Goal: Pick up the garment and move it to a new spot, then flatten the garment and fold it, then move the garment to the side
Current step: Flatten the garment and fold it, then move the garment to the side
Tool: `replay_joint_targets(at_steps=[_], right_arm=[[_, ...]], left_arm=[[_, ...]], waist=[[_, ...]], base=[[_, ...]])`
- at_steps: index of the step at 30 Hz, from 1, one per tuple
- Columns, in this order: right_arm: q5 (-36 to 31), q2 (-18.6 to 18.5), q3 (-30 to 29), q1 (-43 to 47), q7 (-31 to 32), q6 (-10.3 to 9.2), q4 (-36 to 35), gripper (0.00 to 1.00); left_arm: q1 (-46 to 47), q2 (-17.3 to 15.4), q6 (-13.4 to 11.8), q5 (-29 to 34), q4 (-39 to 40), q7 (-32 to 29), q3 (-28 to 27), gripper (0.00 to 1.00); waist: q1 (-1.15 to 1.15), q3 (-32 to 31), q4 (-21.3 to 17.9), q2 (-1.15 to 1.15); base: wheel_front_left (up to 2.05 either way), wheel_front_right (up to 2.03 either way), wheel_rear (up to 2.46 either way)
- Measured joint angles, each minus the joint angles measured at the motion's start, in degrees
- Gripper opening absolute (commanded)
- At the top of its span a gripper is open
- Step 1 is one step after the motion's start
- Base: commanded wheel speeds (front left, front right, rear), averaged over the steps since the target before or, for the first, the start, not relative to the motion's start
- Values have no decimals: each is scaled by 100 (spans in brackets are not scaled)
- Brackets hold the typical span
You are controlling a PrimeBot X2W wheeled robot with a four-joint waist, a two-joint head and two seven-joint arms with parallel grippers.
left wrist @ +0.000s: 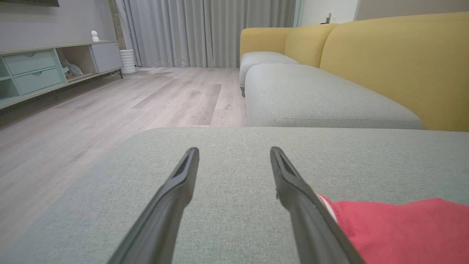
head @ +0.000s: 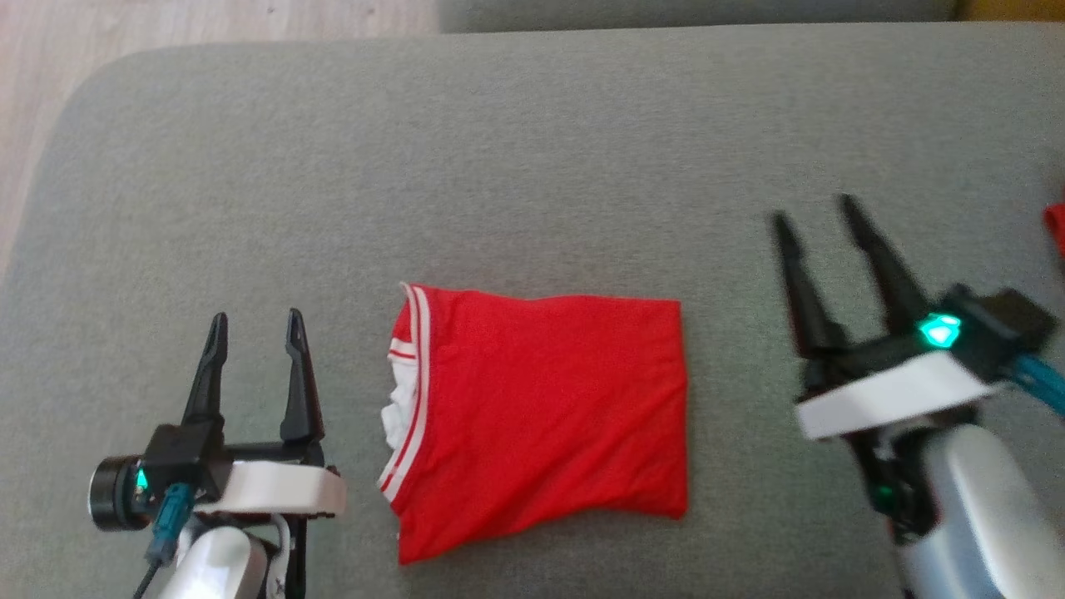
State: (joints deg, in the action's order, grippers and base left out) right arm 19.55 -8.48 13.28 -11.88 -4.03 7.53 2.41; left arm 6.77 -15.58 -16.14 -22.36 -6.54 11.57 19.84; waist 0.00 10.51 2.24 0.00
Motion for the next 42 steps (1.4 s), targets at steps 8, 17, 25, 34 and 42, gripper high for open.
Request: replay_joint_targets(at_steps=[8, 17, 25, 34, 42], right_arm=[[-548, 100, -1258, 1030, 499, 0, -894, 100], [-655, 298, -1341, 1871, 935, 0, -1282, 100], [-767, 438, -1285, 2231, 1114, 0, -1397, 100], [-894, 477, -1230, 2368, 1220, 0, -1497, 100], [-914, 479, -1233, 2435, 1269, 0, -1577, 100]], left_arm=[[-123, -116, -40, -11, 41, -102, -5, 100], [-504, -235, -41, -10, 125, -353, 88, 100], [-838, -345, -47, -85, 143, -508, 142, 100], [-1024, -411, -57, -85, 177, -598, 222, 100], [-1059, -459, -135, -85, 230, -647, 237, 100]], waist=[[0, -285, -295, 0], [-1, -674, -349, 0], [-1, -971, -312, 0], [-1, -1136, -283, 0], [0, -1131, -281, 0]], base=[[0, 0, 0], [0, 0, 0], [0, 0, 0], [0, 0, 0], [0, 0, 0]])
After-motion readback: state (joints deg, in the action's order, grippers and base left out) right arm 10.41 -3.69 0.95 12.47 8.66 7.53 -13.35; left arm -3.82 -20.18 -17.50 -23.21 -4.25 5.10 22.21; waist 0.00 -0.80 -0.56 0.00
